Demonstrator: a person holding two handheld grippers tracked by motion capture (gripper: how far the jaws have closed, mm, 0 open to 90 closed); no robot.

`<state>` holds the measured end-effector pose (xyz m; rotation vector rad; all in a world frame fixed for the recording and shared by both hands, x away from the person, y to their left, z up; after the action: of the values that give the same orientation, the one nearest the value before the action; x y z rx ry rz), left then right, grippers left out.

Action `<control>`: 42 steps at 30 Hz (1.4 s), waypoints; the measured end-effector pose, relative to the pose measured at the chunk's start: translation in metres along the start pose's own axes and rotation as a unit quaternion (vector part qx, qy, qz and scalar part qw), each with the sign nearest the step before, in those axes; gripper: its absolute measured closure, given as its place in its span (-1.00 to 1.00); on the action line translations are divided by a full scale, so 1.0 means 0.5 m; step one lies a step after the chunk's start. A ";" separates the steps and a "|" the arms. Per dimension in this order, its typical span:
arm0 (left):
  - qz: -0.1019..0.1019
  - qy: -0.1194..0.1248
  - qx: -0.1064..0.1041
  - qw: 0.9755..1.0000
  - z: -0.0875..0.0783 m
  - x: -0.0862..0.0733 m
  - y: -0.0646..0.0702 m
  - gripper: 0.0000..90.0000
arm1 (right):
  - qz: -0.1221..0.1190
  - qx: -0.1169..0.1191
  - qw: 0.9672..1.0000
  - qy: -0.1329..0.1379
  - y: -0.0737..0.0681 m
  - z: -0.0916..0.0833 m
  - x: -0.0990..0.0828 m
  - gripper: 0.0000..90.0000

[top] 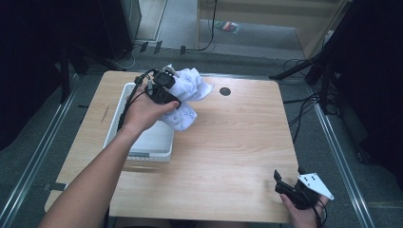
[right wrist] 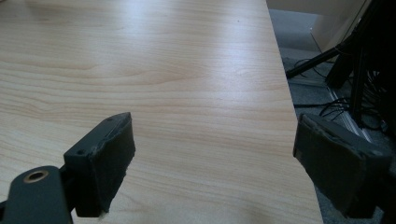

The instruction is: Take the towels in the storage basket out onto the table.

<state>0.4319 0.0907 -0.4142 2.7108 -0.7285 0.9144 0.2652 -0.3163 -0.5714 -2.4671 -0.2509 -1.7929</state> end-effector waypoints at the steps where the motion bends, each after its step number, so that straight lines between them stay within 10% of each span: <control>1: 0.003 -0.001 -0.002 1.000 0.004 0.006 0.010 0.25 | 0.003 0.000 1.000 -0.001 0.000 0.000 0.000 -0.72; 42: 0.002 -0.005 -0.072 0.997 0.160 0.008 0.153 0.15 | 0.006 0.000 1.000 -0.002 0.001 0.000 0.000 -0.71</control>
<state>0.4371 -0.0028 -0.4734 2.5915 -0.7715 0.8171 0.2655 -0.3170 -0.5715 -2.4665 -0.2348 -1.7849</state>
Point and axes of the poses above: each handheld gripper's, and its own axes: z roughly forward along the jaws, x roughly out of its top, y roughly to its right, the point moved 6 cm from there along z, roughly forward along the jaws, and after that the axes turned 7 degrees about y, right-handed, at the moved point
